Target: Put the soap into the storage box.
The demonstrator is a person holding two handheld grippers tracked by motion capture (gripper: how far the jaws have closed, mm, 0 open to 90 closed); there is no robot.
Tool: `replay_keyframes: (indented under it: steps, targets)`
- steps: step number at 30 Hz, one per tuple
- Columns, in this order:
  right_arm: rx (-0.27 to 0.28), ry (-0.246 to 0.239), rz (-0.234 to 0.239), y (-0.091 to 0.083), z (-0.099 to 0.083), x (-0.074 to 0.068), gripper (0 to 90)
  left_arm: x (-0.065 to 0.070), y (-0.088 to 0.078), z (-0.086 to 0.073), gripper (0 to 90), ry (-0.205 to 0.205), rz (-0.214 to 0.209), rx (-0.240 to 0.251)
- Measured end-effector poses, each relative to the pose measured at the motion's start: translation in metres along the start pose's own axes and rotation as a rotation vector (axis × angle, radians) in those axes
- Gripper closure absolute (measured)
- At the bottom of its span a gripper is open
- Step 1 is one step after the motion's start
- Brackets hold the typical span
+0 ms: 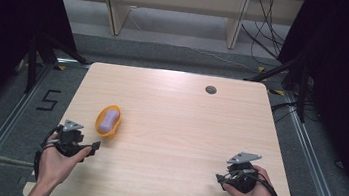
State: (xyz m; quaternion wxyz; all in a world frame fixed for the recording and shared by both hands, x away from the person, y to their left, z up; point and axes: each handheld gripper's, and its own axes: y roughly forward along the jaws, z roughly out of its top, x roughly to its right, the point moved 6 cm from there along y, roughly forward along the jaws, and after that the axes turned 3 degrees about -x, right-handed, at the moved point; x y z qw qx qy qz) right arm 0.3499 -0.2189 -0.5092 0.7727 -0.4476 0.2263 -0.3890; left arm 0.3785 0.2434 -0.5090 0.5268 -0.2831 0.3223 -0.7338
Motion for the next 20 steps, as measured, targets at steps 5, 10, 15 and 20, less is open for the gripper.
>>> replay_keyframes:
  steps: [5,10,15,20]
  targets:
    - [-0.001,0.000,0.002,0.000,0.000,0.000,48.7,0.000,0.008,-0.021,31.4,0.002,-0.013,-0.020]
    - [0.002,0.000,0.000,0.000,0.000,0.000,48.7,-0.001,0.012,-0.036,31.3,-0.012,-0.019,-0.016]
    - [0.006,-0.004,0.002,0.000,0.001,0.000,48.7,-0.005,0.011,-0.041,33.9,-0.039,-0.025,0.026]
    - [0.007,-0.005,0.003,0.000,0.001,0.000,48.6,-0.007,0.014,-0.042,34.9,-0.059,-0.047,0.024]
